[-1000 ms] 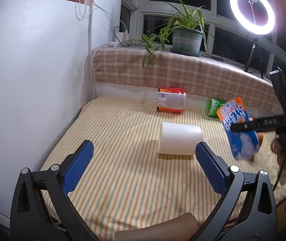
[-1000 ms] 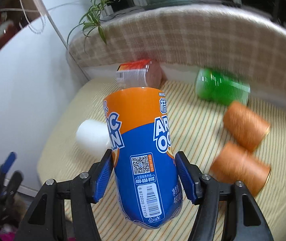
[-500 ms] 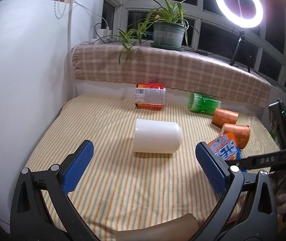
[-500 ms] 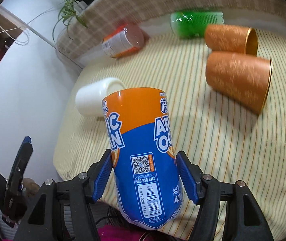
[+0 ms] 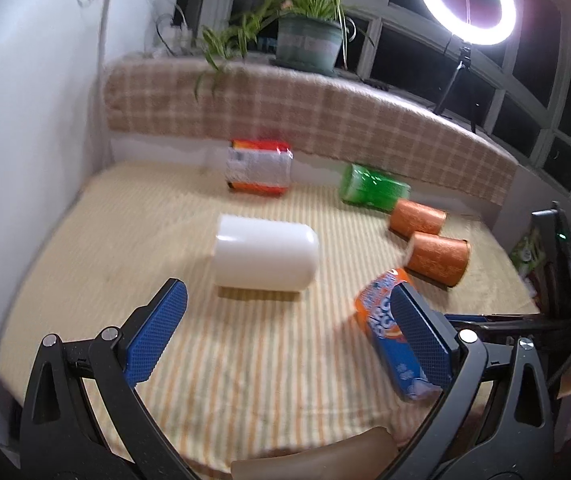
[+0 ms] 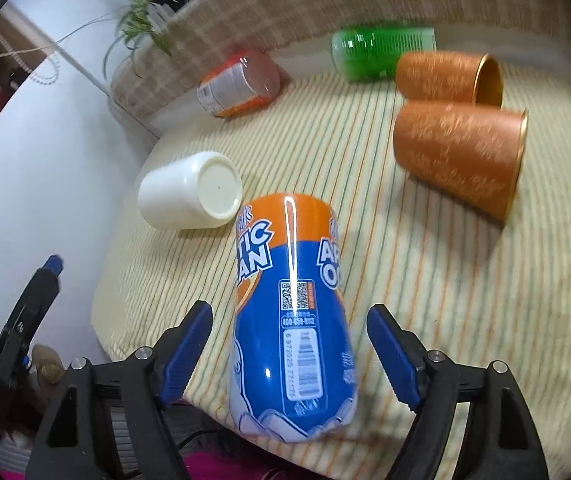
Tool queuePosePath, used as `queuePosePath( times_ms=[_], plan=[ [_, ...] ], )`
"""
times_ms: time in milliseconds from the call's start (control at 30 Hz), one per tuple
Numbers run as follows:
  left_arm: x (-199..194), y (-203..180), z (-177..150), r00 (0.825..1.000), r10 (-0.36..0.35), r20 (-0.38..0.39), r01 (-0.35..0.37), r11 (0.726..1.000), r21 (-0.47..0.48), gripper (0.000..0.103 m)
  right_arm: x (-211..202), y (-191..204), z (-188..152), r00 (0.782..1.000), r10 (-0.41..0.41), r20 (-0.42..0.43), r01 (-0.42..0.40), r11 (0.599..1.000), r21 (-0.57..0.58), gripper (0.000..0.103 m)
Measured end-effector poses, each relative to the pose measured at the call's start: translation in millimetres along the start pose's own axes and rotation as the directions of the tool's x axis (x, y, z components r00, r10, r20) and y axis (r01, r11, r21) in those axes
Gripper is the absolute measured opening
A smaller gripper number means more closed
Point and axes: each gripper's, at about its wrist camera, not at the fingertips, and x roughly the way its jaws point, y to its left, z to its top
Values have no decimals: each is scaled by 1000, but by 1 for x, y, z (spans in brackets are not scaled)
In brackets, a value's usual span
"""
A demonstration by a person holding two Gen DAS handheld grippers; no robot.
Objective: Flip cup upright
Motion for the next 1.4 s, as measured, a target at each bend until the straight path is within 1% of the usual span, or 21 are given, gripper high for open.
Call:
queuePosePath(
  times_ms=[67, 133, 167, 200, 267, 300, 433, 500, 667, 700, 800, 867, 1033, 1067, 1100, 1167, 1233, 1300, 1367, 1400],
  plan=[
    [7, -1, 1, 999, -36, -31, 35, 999, -22, 103, -11, 1, -4, 999, -7, 34, 8, 1000, -17, 82],
    [16, -4, 2, 994, -83, -71, 80, 996, -47, 103, -23, 0, -9, 997, -20, 69, 22, 999, -24, 82],
    [20, -5, 3, 991, -104, -88, 100, 993, -58, 101, -29, -1, -11, 996, -30, 87, 32, 999, -24, 83],
    [26, -6, 3, 984, -134, -114, 126, 989, -75, 97, -34, -2, -14, 994, -41, 105, 44, 999, -23, 87],
    [37, -11, 2, 969, -185, -162, 169, 980, -108, 95, -46, -6, -21, 988, -68, 139, 71, 997, -17, 88],
    [43, -14, 1, 959, -214, -187, 192, 973, -129, 95, -51, -9, -25, 984, -84, 154, 87, 996, -14, 88],
    [62, -22, -3, 923, -288, -253, 244, 951, -191, 93, -66, -16, -37, 971, -140, 195, 144, 990, -4, 88],
    [71, -26, -4, 909, -310, -280, 255, 943, -215, 85, -72, -21, -44, 962, -172, 211, 175, 985, 3, 88],
    [95, -31, -9, 872, -356, -337, 266, 921, -284, 85, -80, -40, -58, 957, -194, 215, 187, 981, 52, 88],
    [102, -31, -10, 858, -375, -351, 273, 911, -308, 85, -81, -43, -61, 957, -199, 214, 190, 980, 61, 88],
    [115, -32, -13, 828, -418, -373, 290, 890, -351, 84, -82, -55, -65, 955, -212, 208, 197, 976, 91, 88],
    [121, -34, -13, 823, -423, -380, 287, 886, -364, 84, -83, -60, -68, 955, -214, 207, 196, 975, 100, 88],
    [132, -38, -12, 820, -421, -388, 279, 885, -371, 83, -84, -66, -72, 953, -221, 207, 202, 973, 110, 88],
    [133, -38, -12, 820, -418, -390, 277, 887, -369, 82, -84, -67, -72, 953, -221, 207, 202, 973, 113, 88],
    [135, -40, -12, 819, -417, -395, 274, 888, -369, 79, -84, -68, -73, 953, -222, 207, 201, 973, 116, 88],
    [138, -41, -12, 817, -414, -401, 271, 890, -367, 78, -84, -70, -74, 953, -222, 207, 200, 972, 122, 88],
    [141, -43, -13, 820, -403, -406, 262, 896, -360, 78, -84, -71, -75, 953, -223, 206, 200, 972, 126, 88],
    [145, -44, -14, 818, -398, -415, 256, 898, -357, 72, -83, -72, -75, 953, -224, 205, 200, 971, 129, 88],
    [146, -44, -15, 814, -406, -415, 261, 895, -362, 70, -82, -73, -75, 953, -226, 202, 201, 970, 134, 88],
    [146, -45, -14, 817, -402, -414, 261, 897, -356, 70, -81, -74, -75, 953, -227, 201, 202, 970, 136, 88]
  ],
)
